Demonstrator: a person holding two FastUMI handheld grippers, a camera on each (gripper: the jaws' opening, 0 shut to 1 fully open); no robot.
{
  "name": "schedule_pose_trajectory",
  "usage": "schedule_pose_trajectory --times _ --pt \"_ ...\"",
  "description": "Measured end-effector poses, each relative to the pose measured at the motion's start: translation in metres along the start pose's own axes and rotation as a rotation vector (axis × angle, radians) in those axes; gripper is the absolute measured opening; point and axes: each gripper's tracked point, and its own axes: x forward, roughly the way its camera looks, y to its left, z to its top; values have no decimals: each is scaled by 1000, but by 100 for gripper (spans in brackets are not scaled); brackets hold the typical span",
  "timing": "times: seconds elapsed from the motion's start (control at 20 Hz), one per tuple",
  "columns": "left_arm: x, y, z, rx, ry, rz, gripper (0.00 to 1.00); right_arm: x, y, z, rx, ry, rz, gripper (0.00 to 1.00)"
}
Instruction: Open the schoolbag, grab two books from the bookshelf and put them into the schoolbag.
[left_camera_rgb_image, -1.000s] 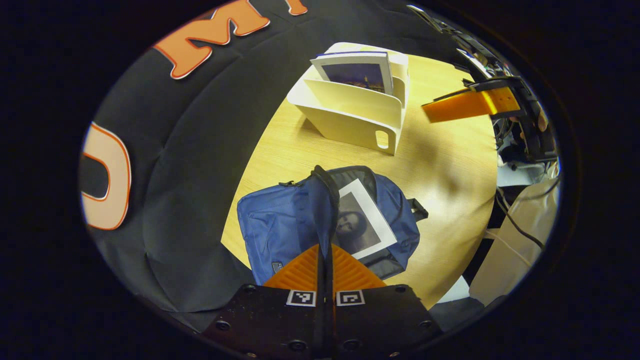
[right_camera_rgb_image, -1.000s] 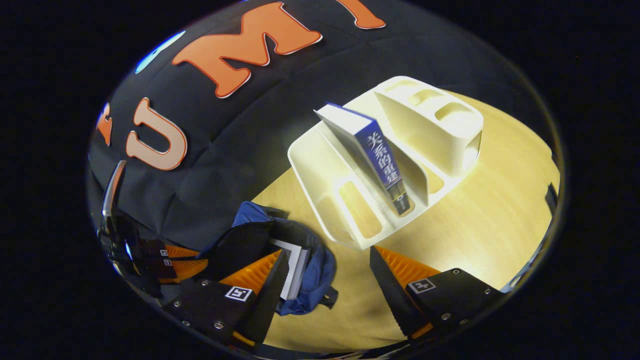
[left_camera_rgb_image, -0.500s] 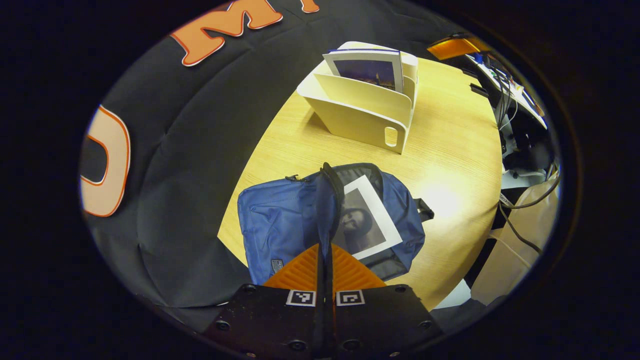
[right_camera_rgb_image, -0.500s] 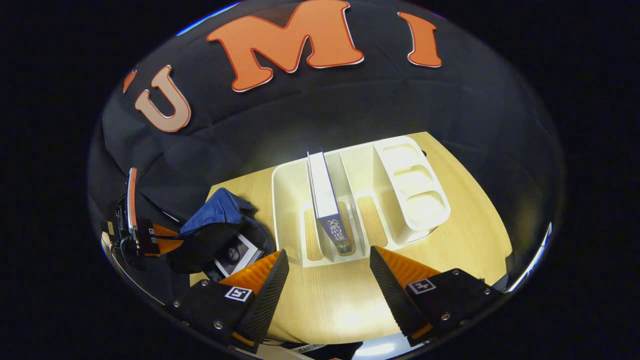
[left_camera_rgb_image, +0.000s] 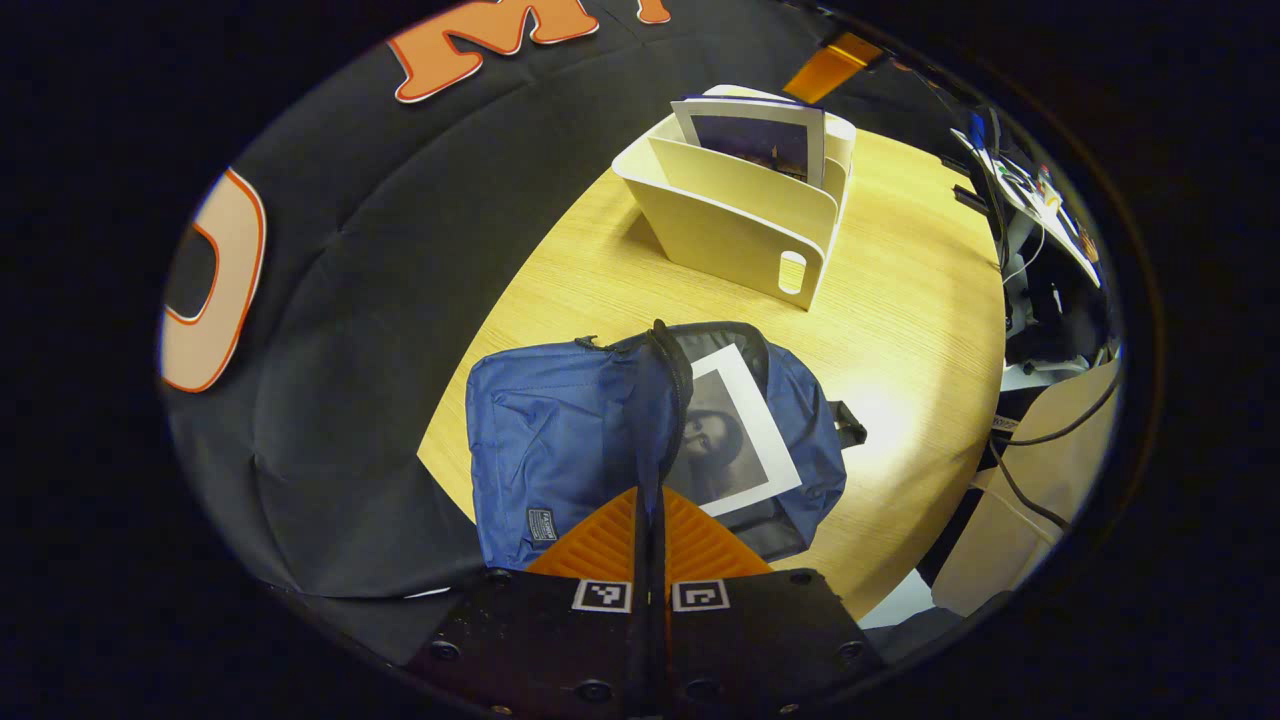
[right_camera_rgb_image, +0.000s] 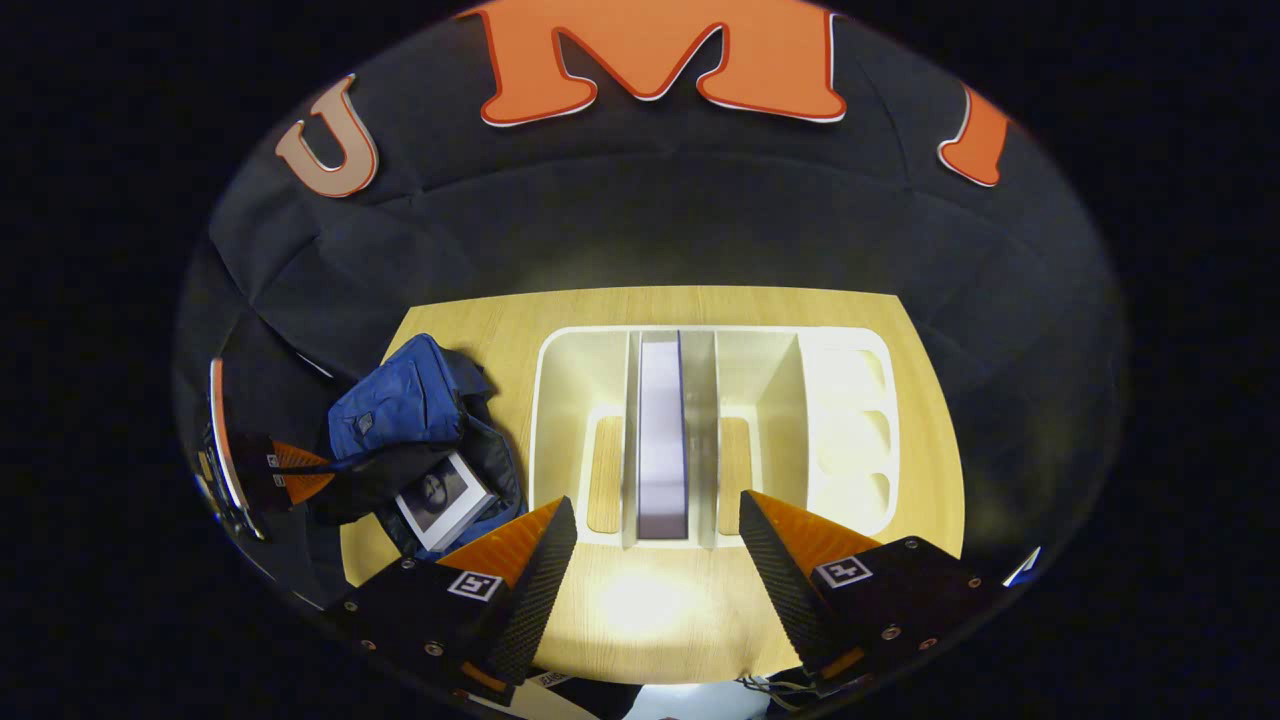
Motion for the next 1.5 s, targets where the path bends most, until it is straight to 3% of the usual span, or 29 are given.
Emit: schedule_pose_trajectory --times 0.25,0.5,0.55,0.65,0.7,1.1,1.5 --pt "3 -1 -4 -20 4 -8 1 51 -9 11 20 104 -35 98" --pt "6 0 -6 -22 12 -17 1 74 -11 6 19 157 -57 94" --pt "7 1 -7 -24 17 -18 1 74 -10 5 16 169 -61 82" --pt "8 1 -6 -24 21 -23 1 74 -12 7 25 172 -65 44" --pt "9 0 -6 -22 23 -26 1 74 -12 6 28 175 -63 33" --pt "10 -1 -6 -27 30 -29 1 65 -10 6 54 181 -36 30" --pt "2 1 -4 -22 19 -6 1 8 -24 20 108 86 -21 30"
